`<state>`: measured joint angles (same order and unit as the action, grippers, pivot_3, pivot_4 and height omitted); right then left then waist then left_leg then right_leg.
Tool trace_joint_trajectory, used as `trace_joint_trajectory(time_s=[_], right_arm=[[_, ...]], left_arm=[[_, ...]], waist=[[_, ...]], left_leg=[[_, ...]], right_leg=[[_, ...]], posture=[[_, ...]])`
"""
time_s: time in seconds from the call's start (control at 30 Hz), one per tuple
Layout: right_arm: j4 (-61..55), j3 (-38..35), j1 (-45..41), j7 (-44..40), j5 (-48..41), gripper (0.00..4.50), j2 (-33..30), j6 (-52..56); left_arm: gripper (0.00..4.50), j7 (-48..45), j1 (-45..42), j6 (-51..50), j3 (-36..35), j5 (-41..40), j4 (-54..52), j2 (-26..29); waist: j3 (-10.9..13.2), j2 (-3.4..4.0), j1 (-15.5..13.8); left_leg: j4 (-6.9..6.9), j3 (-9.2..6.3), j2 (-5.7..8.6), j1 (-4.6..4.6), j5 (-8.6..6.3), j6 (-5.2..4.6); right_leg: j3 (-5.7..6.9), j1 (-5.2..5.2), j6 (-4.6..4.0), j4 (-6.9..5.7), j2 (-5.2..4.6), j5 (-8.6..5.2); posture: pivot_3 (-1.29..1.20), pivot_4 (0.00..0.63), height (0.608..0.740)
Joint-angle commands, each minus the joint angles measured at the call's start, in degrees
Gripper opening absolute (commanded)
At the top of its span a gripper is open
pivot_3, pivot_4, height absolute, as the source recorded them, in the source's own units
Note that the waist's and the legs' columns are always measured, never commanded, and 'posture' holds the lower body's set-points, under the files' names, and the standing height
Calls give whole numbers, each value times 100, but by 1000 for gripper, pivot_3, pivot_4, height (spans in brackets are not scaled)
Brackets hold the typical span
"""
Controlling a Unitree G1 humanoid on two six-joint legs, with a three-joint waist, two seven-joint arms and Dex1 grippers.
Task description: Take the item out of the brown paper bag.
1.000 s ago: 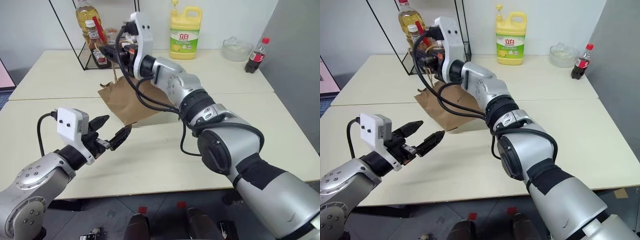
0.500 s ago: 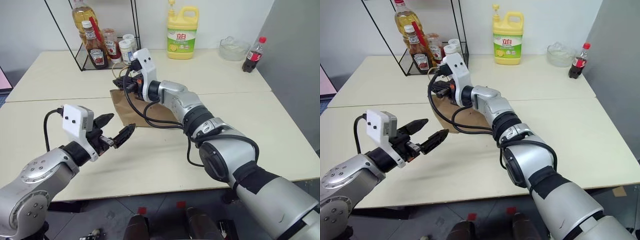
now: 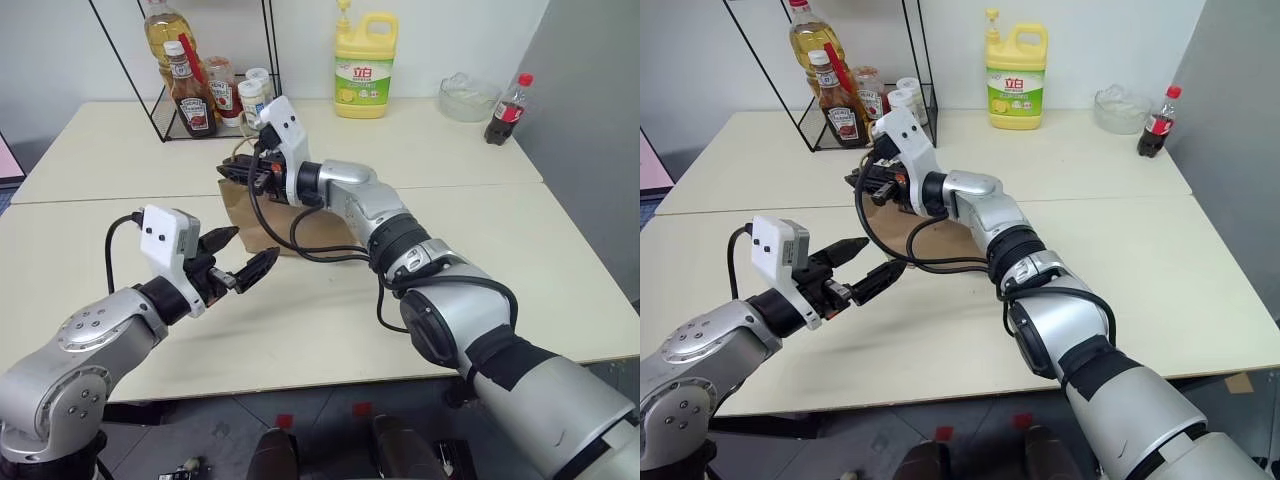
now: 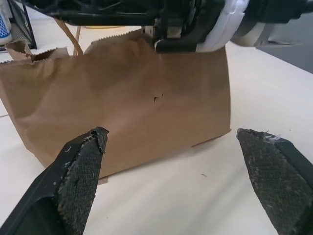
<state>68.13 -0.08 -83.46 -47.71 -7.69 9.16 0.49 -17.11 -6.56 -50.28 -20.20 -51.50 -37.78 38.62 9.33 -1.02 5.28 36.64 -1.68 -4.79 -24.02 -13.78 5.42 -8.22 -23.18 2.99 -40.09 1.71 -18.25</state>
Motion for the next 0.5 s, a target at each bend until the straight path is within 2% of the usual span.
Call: trace_joint_trajectory(time_s=[0.03, 0.23, 0.5], right_arm=[[-185, 192, -217, -110, 307, 395, -65, -891], [21, 379, -206, -140, 659, 395, -281, -1423], [278, 519, -171, 200, 1105, 395, -610, -1441]], left_arm=[[4500, -73, -80, 169, -12, 29, -90, 31], [4500, -121, -113, 181, 23, 57, -41, 43], [4500, -205, -246, 194, 165, 146, 87, 24]], waist=[[0, 0, -1], [0, 0, -19], [0, 0, -21]], left_leg=[[0, 0, 0, 0, 0, 0], [1, 0, 0, -1, 0, 1], [2, 0, 0, 0, 5, 9]], right_leg=[[0, 0, 0, 0, 0, 0], [-1, 0, 0, -1, 0, 0], [-1, 1, 0, -2, 0, 0]], posture=[[0, 150, 740], [0, 150, 740], [0, 150, 740]])
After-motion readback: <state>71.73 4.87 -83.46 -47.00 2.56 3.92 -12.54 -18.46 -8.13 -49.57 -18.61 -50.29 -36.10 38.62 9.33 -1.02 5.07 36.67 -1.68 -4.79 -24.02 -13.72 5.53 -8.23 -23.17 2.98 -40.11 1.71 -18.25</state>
